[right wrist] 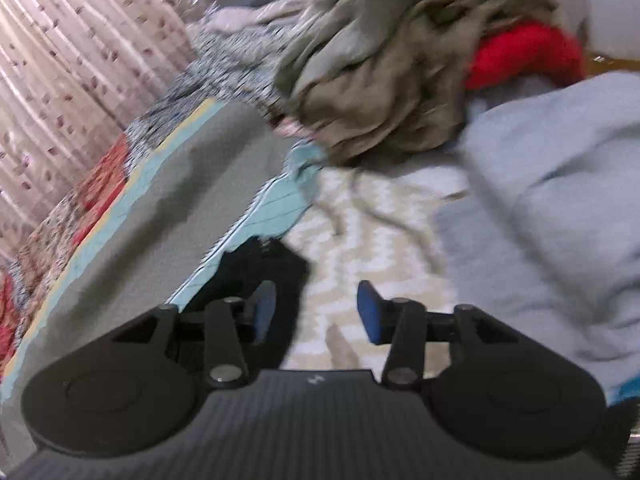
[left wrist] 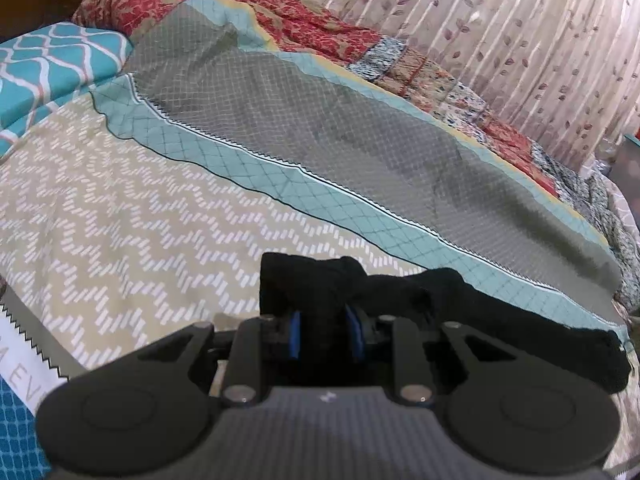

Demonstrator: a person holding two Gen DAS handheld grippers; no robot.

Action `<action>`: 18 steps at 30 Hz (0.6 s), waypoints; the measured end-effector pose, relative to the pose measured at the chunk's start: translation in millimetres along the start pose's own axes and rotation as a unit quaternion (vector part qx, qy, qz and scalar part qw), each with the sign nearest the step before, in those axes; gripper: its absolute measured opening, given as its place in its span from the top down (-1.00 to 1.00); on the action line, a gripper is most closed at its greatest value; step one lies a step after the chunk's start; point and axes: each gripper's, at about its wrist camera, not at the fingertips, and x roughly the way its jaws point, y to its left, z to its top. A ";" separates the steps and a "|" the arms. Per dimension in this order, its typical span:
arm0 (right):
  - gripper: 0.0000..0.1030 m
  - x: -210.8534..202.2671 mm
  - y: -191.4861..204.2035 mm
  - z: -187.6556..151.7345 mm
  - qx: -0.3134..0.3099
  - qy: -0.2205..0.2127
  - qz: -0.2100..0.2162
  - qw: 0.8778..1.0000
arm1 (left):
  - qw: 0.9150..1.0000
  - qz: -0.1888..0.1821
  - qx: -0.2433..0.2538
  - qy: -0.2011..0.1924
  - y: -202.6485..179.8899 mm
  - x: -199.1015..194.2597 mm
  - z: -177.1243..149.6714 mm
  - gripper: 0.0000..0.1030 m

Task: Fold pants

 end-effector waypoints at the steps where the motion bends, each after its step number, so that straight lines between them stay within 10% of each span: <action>1: 0.02 7.9 6.2 -0.6 -0.005 0.011 0.006 1.000 | 1.000 0.005 -0.004 0.000 0.3 1.2 1.4 0.58; 6: 0.05 54.4 14.9 -7.9 0.006 0.046 -0.005 0.999 | 1.000 0.020 -0.004 0.002 -1.5 4.3 8.7 0.58; 7: 0.64 56.8 20.9 -7.6 -0.009 0.043 -0.009 0.999 | 1.000 0.023 0.000 0.001 -3.2 4.6 10.1 0.58; 9: 0.85 51.1 33.9 -3.3 -0.046 0.023 -0.024 0.998 | 1.000 0.027 0.005 -0.001 -5.2 6.1 13.3 0.58; 15: 0.84 25.8 -5.6 20.3 -0.036 -0.054 -0.130 0.989 | 0.999 0.040 0.012 0.017 -7.8 27.5 12.2 0.58; 18: 0.35 23.5 -23.3 19.0 -0.043 -0.018 -0.145 0.988 | 0.998 0.049 0.023 0.027 -9.9 40.1 10.9 0.57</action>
